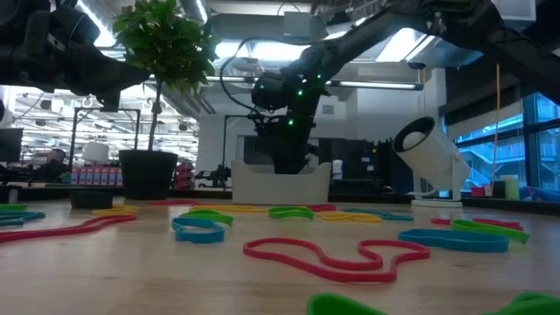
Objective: Pick and place rubber bands into bin
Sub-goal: Put the green rubber band into the gray bin
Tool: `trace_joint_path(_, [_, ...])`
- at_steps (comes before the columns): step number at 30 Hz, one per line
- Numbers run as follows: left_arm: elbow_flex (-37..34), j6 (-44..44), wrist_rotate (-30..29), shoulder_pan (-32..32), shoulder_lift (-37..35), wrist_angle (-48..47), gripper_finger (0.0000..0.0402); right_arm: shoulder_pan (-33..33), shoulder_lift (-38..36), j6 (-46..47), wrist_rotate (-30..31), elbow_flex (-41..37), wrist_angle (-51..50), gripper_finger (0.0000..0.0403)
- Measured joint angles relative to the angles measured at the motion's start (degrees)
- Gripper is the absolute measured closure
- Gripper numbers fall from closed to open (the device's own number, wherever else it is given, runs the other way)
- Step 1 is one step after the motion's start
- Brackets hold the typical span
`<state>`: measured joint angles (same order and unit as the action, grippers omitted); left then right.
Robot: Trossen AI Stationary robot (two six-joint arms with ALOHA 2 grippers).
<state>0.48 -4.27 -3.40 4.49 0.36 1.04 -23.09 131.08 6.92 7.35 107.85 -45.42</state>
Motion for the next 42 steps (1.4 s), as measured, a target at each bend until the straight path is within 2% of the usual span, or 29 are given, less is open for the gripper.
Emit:
trace_joint_path(6, [-0.01,0.01,0.0,0.01,0.0,0.0,0.0398,-0.15,-3.13,-1.89,-0.24,0.07,-2.69,0.0273])
trace_joint_path(9, [-0.01,0.0,-0.02,0.02,0.0,0.0,0.0398,-0.1,-6.19,-2.27,0.31,-0.6,-4.55,0.0278])
trace_joint_path(12, [0.01,0.01,0.0,0.0,0.0,0.0,0.0398,0.41,-11.89,-2.71,0.7,-4.88,-2.96,0.0294])
trace_joint_path(16, [-0.01,0.01,0.0,0.0,0.0,0.0,0.0398,1.42,-24.43,-1.37,2.46,-19.27,6.82,0.0319])
trace_joint_path(23, [0.0,0.01,0.0,0.02,0.0,0.0,0.0397,5.86,-51.58,6.5,3.34,-53.38,27.66,0.0364])
trace_joint_path(27, [0.01,0.01,0.0,0.02,0.0,0.0,0.0398,10.31,-63.2,10.23,3.05,-70.98,43.56,0.0397])
trace_joint_path(31, [0.01,0.01,0.0,0.01,0.0,0.0,0.0398,13.04,-68.56,12.19,1.48,-84.59,62.51,0.0399])
trace_joint_path(35, [0.01,0.01,0.0,0.0,0.0,0.0,0.0398,13.64,-68.89,12.09,1.72,-92.41,74.89,0.0401])
trace_joint_path(42, [-0.01,0.04,0.0,0.01,0.0,0.0,0.0398,14.04,-68.56,9.19,1.55,-95.97,77.39,0.0401])
